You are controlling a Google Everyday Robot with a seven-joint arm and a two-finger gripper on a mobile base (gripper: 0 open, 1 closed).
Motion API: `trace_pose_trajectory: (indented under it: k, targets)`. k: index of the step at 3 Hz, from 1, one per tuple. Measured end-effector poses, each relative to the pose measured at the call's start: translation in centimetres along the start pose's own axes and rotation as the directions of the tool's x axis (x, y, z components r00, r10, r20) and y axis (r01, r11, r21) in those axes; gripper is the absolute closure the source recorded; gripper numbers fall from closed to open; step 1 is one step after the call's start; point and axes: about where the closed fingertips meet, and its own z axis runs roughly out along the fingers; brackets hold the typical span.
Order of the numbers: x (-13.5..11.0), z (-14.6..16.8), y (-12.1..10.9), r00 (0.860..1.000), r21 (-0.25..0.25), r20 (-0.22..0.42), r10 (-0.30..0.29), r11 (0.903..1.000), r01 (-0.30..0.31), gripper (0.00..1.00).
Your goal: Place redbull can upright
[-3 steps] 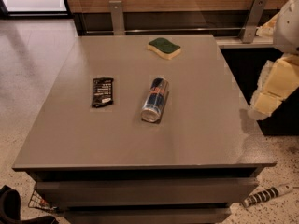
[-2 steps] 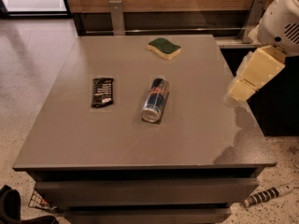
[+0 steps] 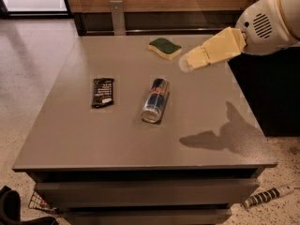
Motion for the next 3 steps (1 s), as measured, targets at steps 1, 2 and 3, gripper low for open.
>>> trace_pose_trajectory:
  k: [1,2,3]
  targets:
    - [-0.7,0.0,-0.2,0.999,0.01,0.028,0.032,0.9994,-0.033,0.0]
    - [-0.7,0.0,-0.2,0.999,0.01,0.028,0.032,0.9994,-0.033,0.0]
    - [-0.8,1.1,-0.6,0.997,0.022,-0.036,0.062,0.9979,-0.062,0.0]
